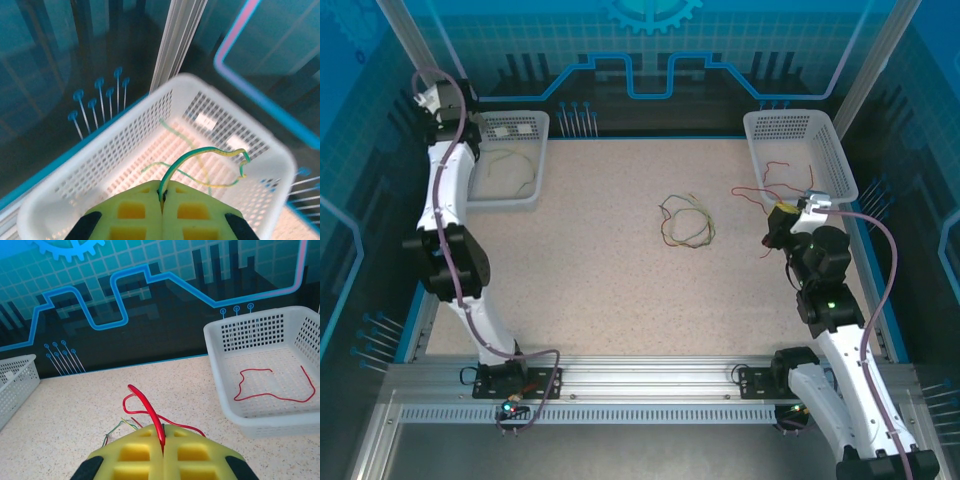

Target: Untangle the cables

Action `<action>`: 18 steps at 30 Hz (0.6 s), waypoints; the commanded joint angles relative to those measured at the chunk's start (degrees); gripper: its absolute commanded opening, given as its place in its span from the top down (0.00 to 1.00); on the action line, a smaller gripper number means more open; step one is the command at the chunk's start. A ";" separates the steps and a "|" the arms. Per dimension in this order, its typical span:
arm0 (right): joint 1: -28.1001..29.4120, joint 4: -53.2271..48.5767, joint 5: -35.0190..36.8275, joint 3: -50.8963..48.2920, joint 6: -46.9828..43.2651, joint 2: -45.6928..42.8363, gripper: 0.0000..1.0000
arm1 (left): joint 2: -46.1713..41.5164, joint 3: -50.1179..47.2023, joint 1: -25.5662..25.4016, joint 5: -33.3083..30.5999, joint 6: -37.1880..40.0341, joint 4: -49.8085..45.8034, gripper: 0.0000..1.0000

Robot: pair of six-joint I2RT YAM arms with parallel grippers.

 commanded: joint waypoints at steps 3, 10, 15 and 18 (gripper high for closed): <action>-0.89 -1.28 0.03 0.67 -0.22 -1.70 1.00 | 6.39 7.18 -1.47 -1.04 1.43 -10.04 1.00; -0.92 -1.81 0.02 0.50 -0.16 -2.78 1.00 | 12.46 10.03 -5.47 0.07 2.16 -14.02 1.00; -0.92 -2.31 -0.17 0.86 -0.46 -2.85 1.00 | 17.35 12.00 -7.67 1.05 2.39 -16.83 1.00; -0.91 -2.72 -0.38 1.02 -0.55 -2.87 1.00 | 20.78 15.17 -8.34 1.06 2.72 -20.56 1.00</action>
